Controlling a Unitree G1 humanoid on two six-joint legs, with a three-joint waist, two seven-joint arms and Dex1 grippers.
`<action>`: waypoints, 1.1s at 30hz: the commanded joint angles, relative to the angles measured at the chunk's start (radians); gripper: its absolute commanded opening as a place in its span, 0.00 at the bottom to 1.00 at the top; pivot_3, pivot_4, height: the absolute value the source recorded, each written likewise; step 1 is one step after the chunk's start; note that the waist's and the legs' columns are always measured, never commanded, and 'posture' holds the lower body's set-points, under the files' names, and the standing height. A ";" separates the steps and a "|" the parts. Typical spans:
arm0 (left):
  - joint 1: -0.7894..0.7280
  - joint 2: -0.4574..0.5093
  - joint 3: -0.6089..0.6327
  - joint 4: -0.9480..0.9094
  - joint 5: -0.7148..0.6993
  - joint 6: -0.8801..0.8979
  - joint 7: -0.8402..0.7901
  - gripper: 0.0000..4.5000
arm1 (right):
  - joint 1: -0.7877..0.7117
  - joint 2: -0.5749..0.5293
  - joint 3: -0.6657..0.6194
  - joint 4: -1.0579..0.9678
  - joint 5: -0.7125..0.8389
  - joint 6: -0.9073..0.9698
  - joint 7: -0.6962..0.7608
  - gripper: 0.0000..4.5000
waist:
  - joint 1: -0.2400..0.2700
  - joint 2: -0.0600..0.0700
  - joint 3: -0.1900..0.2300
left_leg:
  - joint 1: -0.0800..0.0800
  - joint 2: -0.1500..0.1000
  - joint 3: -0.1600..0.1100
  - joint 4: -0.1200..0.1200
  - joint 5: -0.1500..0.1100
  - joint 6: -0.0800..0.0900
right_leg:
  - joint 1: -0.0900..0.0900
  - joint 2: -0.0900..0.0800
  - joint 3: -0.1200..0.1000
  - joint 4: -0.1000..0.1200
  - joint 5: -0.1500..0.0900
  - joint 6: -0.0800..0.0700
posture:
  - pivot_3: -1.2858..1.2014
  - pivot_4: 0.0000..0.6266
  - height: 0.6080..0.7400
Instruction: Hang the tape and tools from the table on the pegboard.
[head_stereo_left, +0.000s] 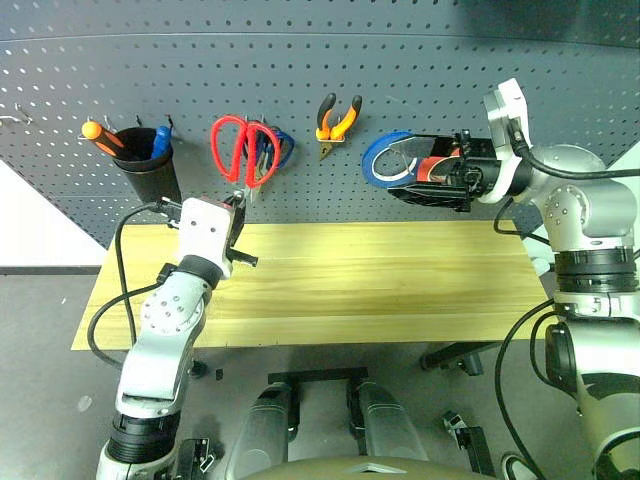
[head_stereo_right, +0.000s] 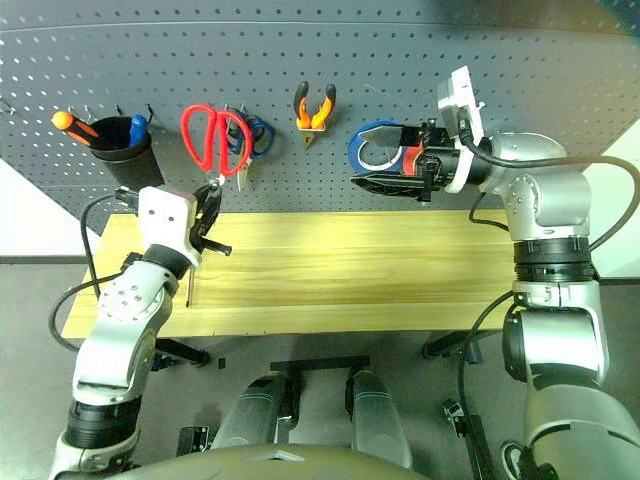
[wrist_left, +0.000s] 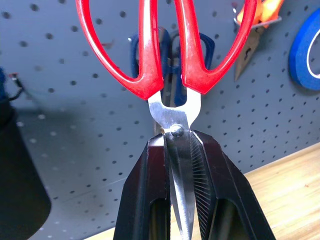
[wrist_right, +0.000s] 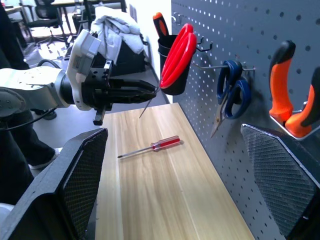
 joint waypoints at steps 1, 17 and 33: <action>-0.026 0.027 -0.027 0.027 0.034 -0.043 -0.029 0.06 | 0.003 -0.028 -0.039 -0.044 0.022 -0.007 -0.014 1.00 | -0.002 0.000 -0.001 | 0.000 0.000 0.000 0.000 0.000 0.000 | 0.000 0.000 0.000 0.000 0.000 0.000 | 0.50 0.17 0.93; -0.161 0.004 -0.037 0.288 0.104 -0.056 0.002 0.06 | 0.029 -0.041 -0.031 -0.072 0.009 -0.034 -0.045 1.00 | -0.004 0.003 -0.015 | 0.001 0.001 0.002 0.003 0.000 0.000 | 0.000 0.001 0.002 0.003 0.001 0.001 | 0.48 0.17 0.93; -0.195 -0.012 0.028 0.264 0.054 -0.058 -0.017 1.00 | 0.062 -0.054 -0.030 -0.137 0.026 -0.014 -0.066 1.00 | -0.007 0.004 -0.018 | 0.001 0.001 0.002 0.006 0.000 0.001 | 0.000 0.001 0.003 0.006 0.002 0.004 | 0.48 0.17 0.93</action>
